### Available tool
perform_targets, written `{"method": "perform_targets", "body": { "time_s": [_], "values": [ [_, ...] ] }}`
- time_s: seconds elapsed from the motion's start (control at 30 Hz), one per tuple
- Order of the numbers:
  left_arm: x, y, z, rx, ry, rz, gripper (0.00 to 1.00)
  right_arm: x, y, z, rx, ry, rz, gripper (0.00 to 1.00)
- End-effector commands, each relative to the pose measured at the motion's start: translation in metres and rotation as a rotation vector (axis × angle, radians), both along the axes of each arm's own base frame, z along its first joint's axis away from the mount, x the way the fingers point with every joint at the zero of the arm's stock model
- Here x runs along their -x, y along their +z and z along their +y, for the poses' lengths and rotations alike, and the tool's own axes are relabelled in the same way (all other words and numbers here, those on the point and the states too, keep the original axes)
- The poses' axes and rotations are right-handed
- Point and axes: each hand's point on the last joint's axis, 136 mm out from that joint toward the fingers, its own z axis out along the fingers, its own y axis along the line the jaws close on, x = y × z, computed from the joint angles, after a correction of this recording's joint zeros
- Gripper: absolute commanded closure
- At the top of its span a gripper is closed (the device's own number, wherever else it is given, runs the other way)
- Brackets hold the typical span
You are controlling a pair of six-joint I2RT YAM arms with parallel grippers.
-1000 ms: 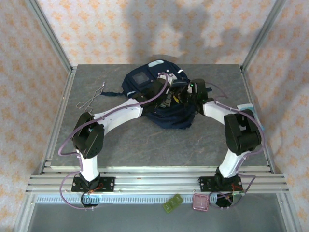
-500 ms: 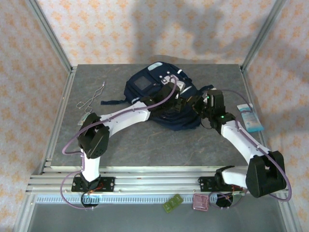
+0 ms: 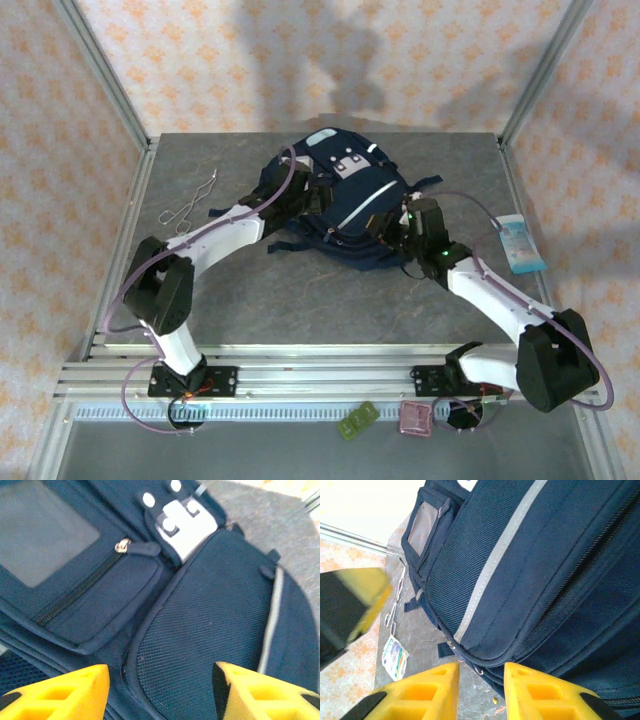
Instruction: Pack books, pencil case, and school supplies into a backpack
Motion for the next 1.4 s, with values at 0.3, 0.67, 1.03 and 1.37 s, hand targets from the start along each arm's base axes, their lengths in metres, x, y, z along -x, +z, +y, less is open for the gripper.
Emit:
{"method": "perform_targets", "body": {
  "time_s": [0.3, 0.67, 1.03, 1.37],
  "values": [
    [-0.021, -0.046, -0.032, 0.027, -0.056, 0.112, 0.80, 0.001, 0.003, 0.014, -0.007, 0.060, -0.043, 0.72],
    [-0.006, 0.012, -0.054, 0.240, -0.114, 0.096, 1.00, 0.008, -0.025, 0.066, 0.157, 0.170, 0.021, 0.70],
    [0.016, 0.039, -0.079, 0.427, -0.186, 0.110, 1.00, -0.047, -0.042, 0.062, 0.174, -0.088, 0.065, 0.66],
    [0.018, 0.035, -0.079, 0.407, -0.187, 0.103, 1.00, -0.061, -0.048, 0.051, 0.243, -0.188, 0.097, 0.87]
  ]
}}
